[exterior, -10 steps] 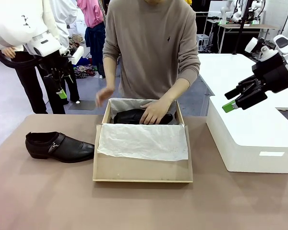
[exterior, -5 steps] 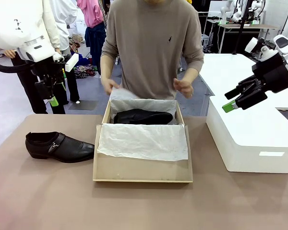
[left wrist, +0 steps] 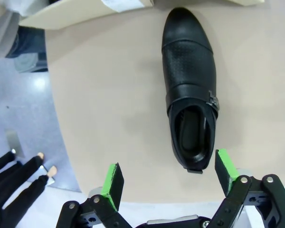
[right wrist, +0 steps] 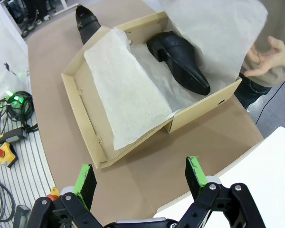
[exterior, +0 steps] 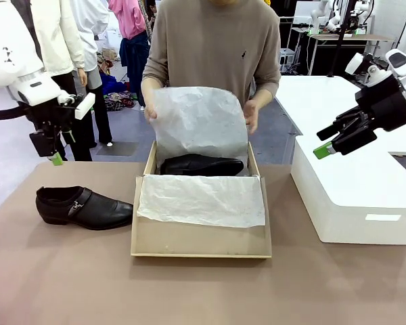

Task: Pack the shoes into the box.
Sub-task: Place the other shoe of the Shoes into the Shoes Box.

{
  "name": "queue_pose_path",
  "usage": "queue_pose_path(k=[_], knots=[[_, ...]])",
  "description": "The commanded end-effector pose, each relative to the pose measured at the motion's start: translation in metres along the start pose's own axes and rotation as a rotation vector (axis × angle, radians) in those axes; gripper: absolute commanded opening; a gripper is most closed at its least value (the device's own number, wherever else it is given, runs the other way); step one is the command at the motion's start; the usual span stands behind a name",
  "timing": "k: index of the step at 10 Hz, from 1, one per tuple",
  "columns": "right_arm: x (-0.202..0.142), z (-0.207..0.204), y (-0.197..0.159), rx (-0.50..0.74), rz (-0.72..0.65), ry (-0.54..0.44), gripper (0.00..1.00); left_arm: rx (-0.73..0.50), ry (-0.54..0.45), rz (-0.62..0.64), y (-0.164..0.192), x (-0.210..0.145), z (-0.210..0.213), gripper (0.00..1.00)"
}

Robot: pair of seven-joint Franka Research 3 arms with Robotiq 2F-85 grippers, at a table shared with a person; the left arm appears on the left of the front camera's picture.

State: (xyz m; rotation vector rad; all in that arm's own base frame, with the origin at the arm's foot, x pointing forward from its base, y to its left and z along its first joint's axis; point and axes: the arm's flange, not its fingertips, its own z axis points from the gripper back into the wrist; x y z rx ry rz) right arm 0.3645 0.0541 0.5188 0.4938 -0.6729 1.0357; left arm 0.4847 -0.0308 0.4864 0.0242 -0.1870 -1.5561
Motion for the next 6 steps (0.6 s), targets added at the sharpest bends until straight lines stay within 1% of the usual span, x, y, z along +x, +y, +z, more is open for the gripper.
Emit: queue_pose_path(k=[1, 2, 6], knots=[[-0.0001, -0.0025, -0.0025, 0.011, 0.021, -0.039, 1.0, 0.007, 0.005, 0.008, -0.0062, -0.0091, -0.0033, 1.0], [-0.0001, -0.0025, -0.0025, 0.011, 0.021, -0.039, 1.0, 0.0, 0.0, 0.0, 0.0, 0.0, 0.0, 1.0], [-0.0001, -0.0025, -0.0025, 0.011, 0.021, -0.039, 1.0, 0.0, 0.0, 0.0, 0.0, 0.0, 0.0, 1.0]])
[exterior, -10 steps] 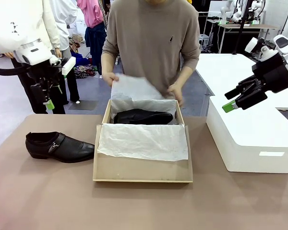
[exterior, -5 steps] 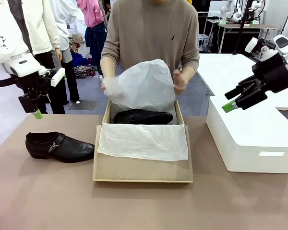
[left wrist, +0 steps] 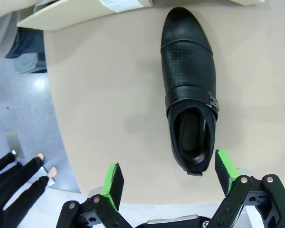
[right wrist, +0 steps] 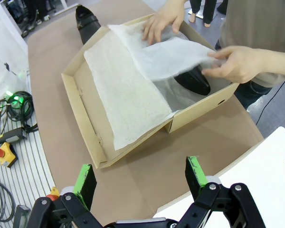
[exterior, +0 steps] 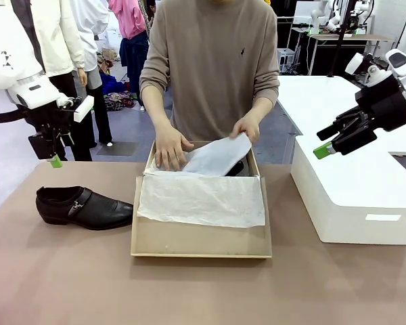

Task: Pack the shoes into the box.
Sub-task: Place the other shoe of the Shoes into the Shoes Box.

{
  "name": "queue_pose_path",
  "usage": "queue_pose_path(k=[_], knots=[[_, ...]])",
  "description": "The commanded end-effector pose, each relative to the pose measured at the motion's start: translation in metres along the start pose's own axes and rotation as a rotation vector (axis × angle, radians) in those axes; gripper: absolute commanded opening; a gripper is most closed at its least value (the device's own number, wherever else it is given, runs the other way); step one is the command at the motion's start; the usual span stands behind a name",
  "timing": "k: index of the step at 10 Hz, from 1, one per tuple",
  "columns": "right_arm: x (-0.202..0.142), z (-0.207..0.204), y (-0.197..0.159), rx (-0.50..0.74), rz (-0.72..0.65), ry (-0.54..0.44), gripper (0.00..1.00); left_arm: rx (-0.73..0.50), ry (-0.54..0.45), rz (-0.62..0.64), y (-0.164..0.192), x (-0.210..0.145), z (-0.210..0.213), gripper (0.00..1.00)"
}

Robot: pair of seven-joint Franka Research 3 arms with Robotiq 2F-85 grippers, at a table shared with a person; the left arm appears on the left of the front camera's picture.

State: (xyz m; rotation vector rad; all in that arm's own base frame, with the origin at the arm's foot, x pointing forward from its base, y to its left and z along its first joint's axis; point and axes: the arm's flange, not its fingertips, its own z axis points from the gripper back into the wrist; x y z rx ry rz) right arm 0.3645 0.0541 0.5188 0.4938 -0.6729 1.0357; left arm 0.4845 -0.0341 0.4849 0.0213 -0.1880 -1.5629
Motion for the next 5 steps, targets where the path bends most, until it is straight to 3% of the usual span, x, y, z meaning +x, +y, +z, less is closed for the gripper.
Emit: queue_pose_path(k=[1, 5], knots=[[0.0, -0.002, -0.003, 0.011, 0.021, -0.039, 1.0, 0.002, 0.003, 0.007, 0.0, -0.003, 0.002, 1.0], [0.0, -0.002, -0.003, 0.011, 0.021, -0.039, 1.0, -0.008, 0.019, 0.027, 0.002, -0.011, -0.024, 1.0]])
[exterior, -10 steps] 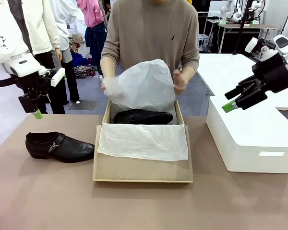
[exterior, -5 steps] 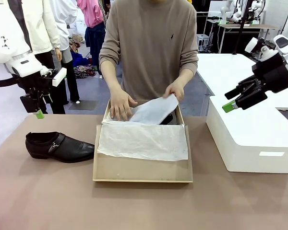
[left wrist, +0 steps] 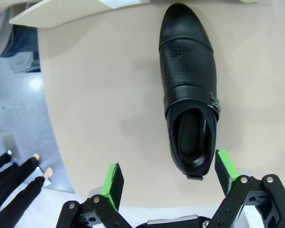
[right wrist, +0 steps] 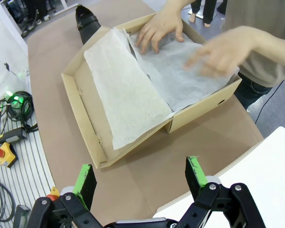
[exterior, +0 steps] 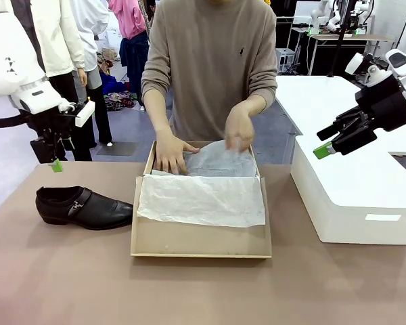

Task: Pack the shoes into the box.
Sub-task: Place the other shoe of the Shoes into the Shoes Box.

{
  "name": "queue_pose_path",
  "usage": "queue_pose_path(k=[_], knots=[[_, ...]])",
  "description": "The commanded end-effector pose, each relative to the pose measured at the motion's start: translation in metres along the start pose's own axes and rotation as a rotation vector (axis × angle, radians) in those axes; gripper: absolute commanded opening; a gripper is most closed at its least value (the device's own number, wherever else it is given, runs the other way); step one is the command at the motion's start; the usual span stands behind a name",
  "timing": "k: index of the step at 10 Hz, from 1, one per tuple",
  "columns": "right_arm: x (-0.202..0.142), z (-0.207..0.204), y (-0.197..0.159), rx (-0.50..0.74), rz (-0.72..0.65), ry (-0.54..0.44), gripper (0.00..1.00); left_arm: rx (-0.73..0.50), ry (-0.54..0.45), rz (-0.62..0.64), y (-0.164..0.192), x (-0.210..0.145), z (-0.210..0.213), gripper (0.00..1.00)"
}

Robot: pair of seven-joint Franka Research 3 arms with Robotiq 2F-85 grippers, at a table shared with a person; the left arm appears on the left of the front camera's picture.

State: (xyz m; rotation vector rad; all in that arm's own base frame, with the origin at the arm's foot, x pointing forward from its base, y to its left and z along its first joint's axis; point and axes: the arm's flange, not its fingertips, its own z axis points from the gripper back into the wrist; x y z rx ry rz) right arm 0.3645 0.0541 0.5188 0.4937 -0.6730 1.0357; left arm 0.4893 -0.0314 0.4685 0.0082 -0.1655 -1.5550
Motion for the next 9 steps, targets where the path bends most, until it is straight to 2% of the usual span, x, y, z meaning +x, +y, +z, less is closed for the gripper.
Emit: queue_pose_path(k=[1, 3, 9], knots=[[0.0, -0.002, -0.003, 0.011, 0.021, -0.039, 1.0, -0.007, 0.011, 0.031, -0.001, -0.011, -0.017, 1.0], [0.0, -0.002, -0.003, 0.011, 0.021, -0.039, 1.0, -0.06, 0.01, 0.061, -0.005, -0.019, -0.033, 1.0], [0.0, -0.002, -0.003, 0.011, 0.021, -0.039, 1.0, -0.104, 0.049, 0.08, -0.001, -0.029, -0.066, 1.0]])
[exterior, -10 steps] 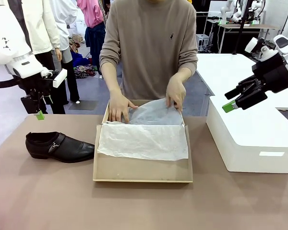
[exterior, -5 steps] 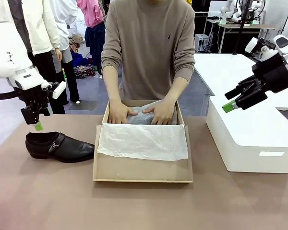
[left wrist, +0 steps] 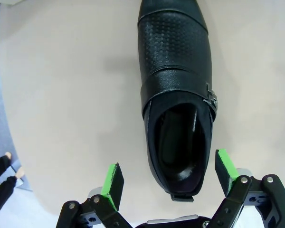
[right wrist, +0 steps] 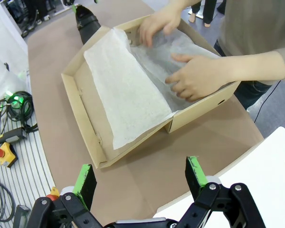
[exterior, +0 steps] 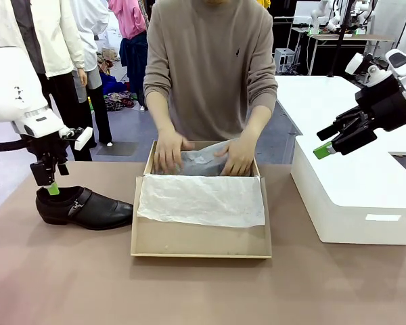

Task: Pack the shoes into the box.
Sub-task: Place the other shoe of the Shoes into the Shoes Box.

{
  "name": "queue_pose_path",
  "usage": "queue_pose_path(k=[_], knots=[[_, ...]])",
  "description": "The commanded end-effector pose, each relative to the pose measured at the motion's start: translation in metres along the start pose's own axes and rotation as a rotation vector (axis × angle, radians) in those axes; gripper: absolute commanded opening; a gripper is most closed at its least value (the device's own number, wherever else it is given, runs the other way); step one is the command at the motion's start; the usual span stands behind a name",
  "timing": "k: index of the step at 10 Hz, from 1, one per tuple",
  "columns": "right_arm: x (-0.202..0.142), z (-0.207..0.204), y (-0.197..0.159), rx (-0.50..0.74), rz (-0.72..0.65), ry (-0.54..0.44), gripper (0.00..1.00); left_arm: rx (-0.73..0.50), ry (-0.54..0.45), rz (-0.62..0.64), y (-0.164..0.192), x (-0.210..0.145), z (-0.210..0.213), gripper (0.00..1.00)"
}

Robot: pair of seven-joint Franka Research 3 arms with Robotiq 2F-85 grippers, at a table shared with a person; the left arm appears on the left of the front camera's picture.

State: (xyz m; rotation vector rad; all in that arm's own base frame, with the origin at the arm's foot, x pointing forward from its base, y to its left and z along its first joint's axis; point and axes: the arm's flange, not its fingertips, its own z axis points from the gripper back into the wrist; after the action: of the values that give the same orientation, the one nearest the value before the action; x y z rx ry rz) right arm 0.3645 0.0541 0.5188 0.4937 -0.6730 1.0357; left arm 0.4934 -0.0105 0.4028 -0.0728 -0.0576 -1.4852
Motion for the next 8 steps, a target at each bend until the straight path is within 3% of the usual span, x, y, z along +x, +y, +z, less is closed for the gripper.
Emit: queue_pose_path(k=[1, 8], knots=[[0.0, -0.003, -0.002, 0.011, 0.021, -0.039, 1.0, 0.017, 0.032, 0.004, 0.005, -0.002, -0.007, 1.0], [0.0, -0.003, -0.002, 0.011, 0.021, -0.039, 1.0, 0.001, 0.045, -0.021, 0.026, -0.004, -0.028, 1.0]])
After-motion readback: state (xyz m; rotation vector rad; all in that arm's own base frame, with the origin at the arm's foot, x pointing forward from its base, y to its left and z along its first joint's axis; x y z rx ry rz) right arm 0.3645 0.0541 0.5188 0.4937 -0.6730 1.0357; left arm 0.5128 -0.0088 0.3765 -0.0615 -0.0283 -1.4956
